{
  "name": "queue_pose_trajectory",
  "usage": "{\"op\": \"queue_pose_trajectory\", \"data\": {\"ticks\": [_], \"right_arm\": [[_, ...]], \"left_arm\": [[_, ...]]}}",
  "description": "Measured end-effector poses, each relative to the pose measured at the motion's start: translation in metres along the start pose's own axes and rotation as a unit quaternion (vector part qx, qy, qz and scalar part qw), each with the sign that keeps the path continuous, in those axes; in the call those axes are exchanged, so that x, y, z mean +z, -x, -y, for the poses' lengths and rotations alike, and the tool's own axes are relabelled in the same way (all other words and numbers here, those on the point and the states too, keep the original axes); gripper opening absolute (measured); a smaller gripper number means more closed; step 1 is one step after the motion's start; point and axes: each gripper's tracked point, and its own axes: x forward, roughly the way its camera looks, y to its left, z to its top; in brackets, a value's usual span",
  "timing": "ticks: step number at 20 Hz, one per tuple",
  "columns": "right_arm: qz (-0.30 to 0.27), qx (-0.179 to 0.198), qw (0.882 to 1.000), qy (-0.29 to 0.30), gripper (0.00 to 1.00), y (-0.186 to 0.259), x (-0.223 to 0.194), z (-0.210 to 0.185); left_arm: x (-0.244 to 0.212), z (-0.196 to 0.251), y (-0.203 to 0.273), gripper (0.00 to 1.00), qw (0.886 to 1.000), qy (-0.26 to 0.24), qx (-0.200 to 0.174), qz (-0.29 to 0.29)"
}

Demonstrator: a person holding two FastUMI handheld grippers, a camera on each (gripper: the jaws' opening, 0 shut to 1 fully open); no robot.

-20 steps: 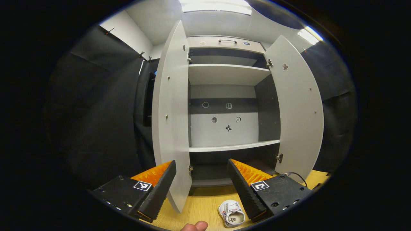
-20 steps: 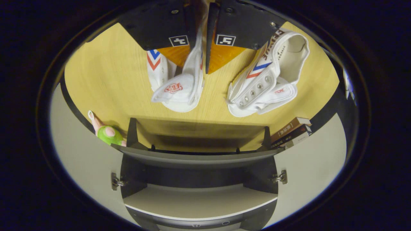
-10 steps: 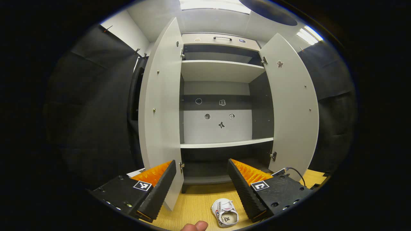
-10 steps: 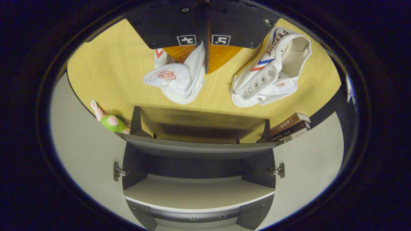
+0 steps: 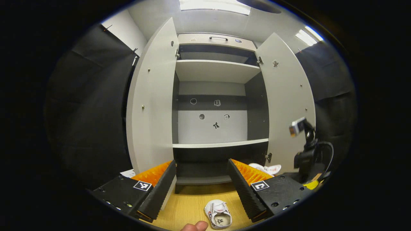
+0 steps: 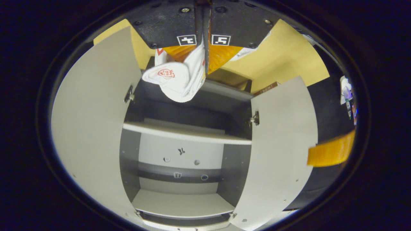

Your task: Grab one shoe with the right hand and put it into the shoe cabinet, grab the other shoe with the left hand and put it into the shoe cabinet; then close the right door with the right hand and the left door with the left hand.

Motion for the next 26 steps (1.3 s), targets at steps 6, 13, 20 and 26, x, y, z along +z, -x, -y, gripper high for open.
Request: {"op": "queue_pose_trajectory", "data": {"ticks": [6, 13, 20, 26], "right_arm": [[0.037, -0.007, 0.999, -0.007, 0.04, -0.033, 0.126, 0.031], [-0.011, -0.059, 0.998, 0.031, 0.04, -0.149, 0.208, 0.098], [-0.138, -0.072, 0.987, 0.030, 0.04, -0.242, 0.193, 0.121], [-0.197, -0.074, 0.976, 0.057, 0.04, -0.270, 0.169, 0.123]], "left_arm": [[-0.004, 0.002, 0.005, 0.96, 1.000, 0.006, 0.004, -0.004], [-0.008, -0.005, 0.012, 0.96, 1.000, 0.012, 0.011, -0.010], [-0.012, -0.018, 0.012, 0.96, 1.000, 0.005, 0.028, -0.008], [-0.020, -0.033, 0.005, 0.96, 0.999, 0.007, 0.041, -0.017]]}}
